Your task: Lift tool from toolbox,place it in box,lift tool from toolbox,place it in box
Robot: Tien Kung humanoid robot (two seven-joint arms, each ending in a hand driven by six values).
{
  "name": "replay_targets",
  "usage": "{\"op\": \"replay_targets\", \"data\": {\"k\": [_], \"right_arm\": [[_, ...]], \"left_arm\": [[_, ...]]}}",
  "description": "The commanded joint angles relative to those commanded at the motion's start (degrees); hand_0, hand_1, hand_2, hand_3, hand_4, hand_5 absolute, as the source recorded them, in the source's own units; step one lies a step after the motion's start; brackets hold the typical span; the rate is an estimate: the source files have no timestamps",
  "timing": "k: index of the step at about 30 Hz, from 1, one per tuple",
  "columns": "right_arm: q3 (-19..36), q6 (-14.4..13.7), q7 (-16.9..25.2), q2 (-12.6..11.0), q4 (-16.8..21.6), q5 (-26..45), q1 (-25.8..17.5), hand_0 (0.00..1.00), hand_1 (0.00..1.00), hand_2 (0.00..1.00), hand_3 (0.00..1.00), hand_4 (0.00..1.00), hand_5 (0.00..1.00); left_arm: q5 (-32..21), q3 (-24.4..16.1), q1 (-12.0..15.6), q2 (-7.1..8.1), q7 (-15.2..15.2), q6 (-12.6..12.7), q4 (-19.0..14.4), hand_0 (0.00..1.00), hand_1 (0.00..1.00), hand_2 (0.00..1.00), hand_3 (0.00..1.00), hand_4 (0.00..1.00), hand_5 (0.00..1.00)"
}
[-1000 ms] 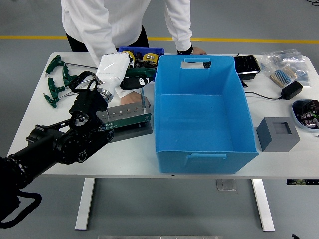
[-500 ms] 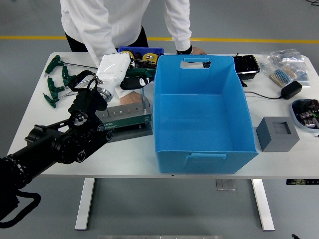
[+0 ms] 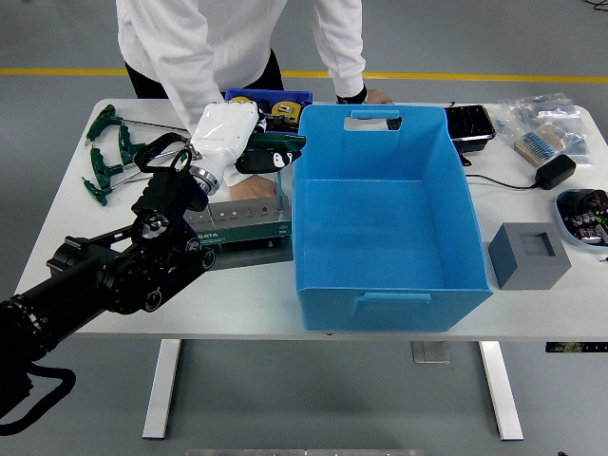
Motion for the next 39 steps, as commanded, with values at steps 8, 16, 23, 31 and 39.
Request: {"op": "replay_targets", "data": {"k": [8, 16, 23, 31, 39], "right_arm": [[-0.1, -0.1, 0.0, 0.3, -0.1, 0.7, -0.3, 0.693, 0.715, 0.756, 0.598, 0.852, 0.774], [-0.5, -0.1, 0.2, 0.4, -0.2, 1.4, -0.6, 0.693, 0.713, 0.756, 0.597, 0.849, 0.774], [-1.1, -0.2, 0.7, 0.4, -0.3, 2.5, -0.8, 0.692, 0.709, 0.755, 0.596, 0.848, 0.775], [-1.1, -0.5, 1.0, 0.5, -0.4, 2.8, -1.0, 0.689, 0.707, 0.752, 0.594, 0.846, 0.773], [-1.3, -0.5, 1.1, 0.5, -0.4, 3.1, -1.3, 0.687, 0.707, 0.749, 0.592, 0.843, 0.769]], "left_arm": [[1.9, -0.9, 0.0, 0.60, 0.3, -1.5, -3.5, 0.024, 0.002, 0.076, 0.055, 0.897, 0.668], [4.0, -1.4, -0.4, 1.63, 0.3, -2.7, -6.8, 0.025, 0.002, 0.078, 0.054, 0.887, 0.663], [5.4, -1.6, -1.5, 3.21, 0.3, -4.1, -9.9, 0.023, 0.002, 0.079, 0.047, 0.859, 0.637], [6.1, -2.1, -2.9, 5.27, -0.2, -5.3, -12.2, 0.025, 0.002, 0.079, 0.040, 0.848, 0.644], [9.2, -3.9, -5.6, 8.25, 1.8, -6.0, -15.0, 0.025, 0.002, 0.079, 0.039, 0.843, 0.642]]}}
